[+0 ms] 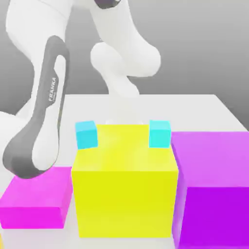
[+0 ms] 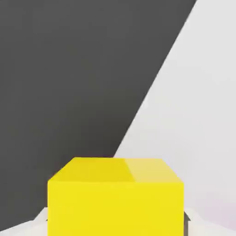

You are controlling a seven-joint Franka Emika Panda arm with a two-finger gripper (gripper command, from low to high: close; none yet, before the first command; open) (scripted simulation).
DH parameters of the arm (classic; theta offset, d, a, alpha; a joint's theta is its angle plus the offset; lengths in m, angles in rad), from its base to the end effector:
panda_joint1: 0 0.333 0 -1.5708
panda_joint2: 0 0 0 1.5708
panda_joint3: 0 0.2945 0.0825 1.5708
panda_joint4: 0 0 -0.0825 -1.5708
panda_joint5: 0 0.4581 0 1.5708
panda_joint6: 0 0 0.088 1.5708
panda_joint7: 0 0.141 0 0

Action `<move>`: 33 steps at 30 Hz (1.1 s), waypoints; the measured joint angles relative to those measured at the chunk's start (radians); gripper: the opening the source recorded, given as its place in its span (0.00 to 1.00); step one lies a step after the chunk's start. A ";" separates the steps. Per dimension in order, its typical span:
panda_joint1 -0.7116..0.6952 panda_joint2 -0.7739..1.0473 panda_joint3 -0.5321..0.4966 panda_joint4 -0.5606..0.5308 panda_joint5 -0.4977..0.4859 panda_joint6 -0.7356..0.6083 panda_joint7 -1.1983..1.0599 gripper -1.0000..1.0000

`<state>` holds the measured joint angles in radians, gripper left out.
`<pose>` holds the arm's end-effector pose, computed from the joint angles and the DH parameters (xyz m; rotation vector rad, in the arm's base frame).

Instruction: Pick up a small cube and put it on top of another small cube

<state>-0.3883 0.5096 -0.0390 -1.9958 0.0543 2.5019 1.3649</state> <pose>0.5838 -0.2666 0.0893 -1.9081 2.4823 0.0133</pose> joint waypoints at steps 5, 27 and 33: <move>0.090 0.009 0.025 0.059 -0.007 -0.057 0.091 0.00; 0.504 0.068 0.173 0.342 -0.017 -0.275 0.478 0.00; 0.623 0.062 0.249 0.376 0.008 -0.323 0.552 0.00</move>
<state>0.2348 0.5718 0.2102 -1.6196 0.0618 2.1793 1.9172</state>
